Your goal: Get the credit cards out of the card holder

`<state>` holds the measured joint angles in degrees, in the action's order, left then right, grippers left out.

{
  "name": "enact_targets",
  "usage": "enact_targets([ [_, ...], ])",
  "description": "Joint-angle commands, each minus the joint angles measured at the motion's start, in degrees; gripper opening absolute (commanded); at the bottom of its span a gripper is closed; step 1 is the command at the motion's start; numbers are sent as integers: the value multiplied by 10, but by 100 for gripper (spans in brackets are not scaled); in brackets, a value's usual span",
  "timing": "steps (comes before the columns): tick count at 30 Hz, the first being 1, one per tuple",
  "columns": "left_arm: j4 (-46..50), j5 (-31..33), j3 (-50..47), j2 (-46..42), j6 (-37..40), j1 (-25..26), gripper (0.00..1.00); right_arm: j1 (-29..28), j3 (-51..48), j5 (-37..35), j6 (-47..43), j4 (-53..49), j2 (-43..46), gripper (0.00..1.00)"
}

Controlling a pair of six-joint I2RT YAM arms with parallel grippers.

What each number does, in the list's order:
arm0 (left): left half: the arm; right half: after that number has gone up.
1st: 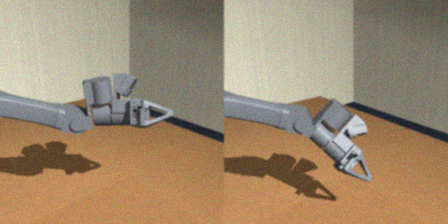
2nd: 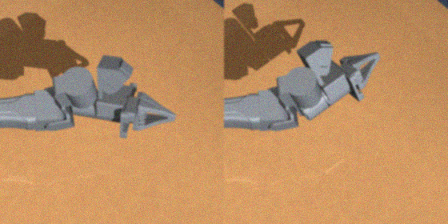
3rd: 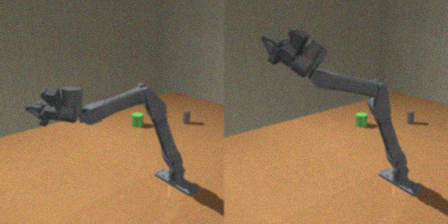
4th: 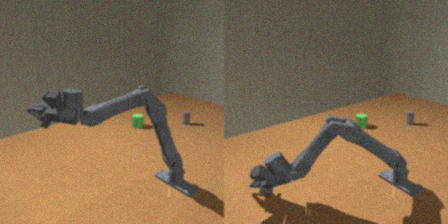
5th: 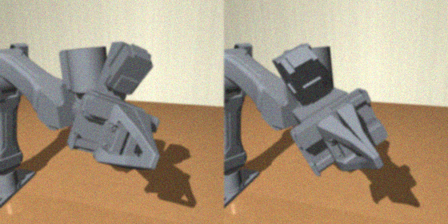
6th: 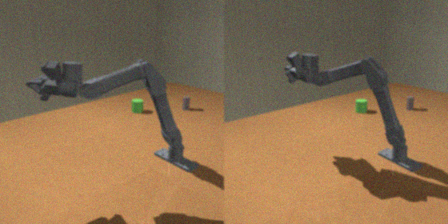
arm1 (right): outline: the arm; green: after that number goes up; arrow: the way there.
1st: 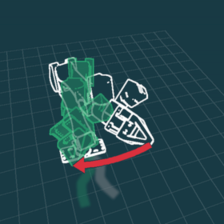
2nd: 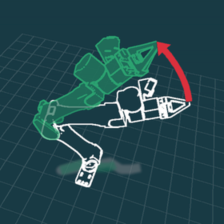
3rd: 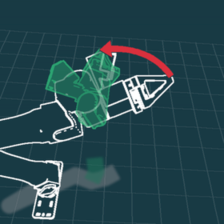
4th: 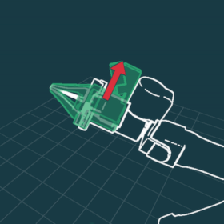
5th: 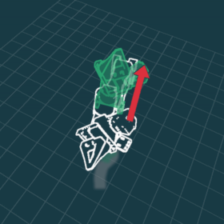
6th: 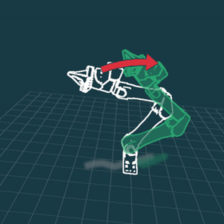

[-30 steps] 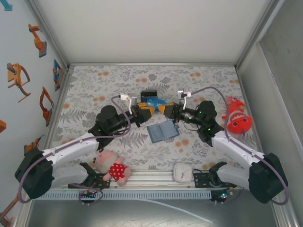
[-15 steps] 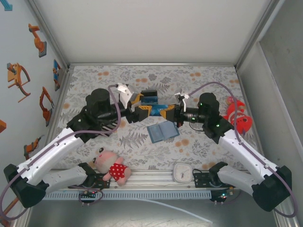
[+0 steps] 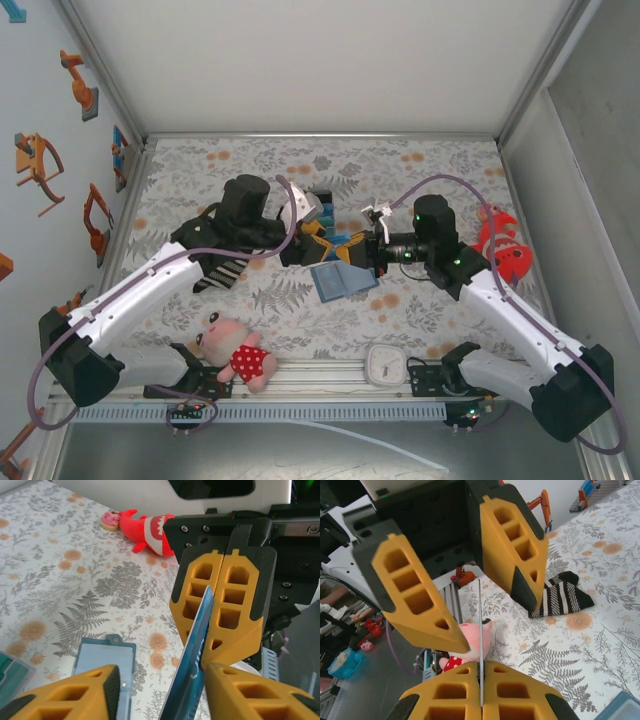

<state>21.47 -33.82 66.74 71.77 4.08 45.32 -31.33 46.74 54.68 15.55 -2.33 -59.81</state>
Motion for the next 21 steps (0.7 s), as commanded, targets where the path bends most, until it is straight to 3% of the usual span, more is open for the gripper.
enact_targets([
  [1, 8, -38, 20, 5, 11, -2, 39, -4, 21, 17, -10, 7, -1, 0],
  [6, -15, -54, 13, 6, 5, -4, 9, -4, 19, 9, -9, 12, -1, 0],
  [9, -20, -48, 10, 3, 9, -10, 0, -4, 16, -21, -14, 3, 5, 0],
  [14, 3, -7, 14, 3, 54, -34, 0, -4, 14, -159, -30, -43, 30, 36],
  [18, 5, 23, 12, 19, 127, -67, 0, -4, 0, -263, -29, -51, 62, 50],
  [21, -8, 38, 17, 45, 171, -95, 0, -4, -4, -332, -15, -63, 81, 56],
])
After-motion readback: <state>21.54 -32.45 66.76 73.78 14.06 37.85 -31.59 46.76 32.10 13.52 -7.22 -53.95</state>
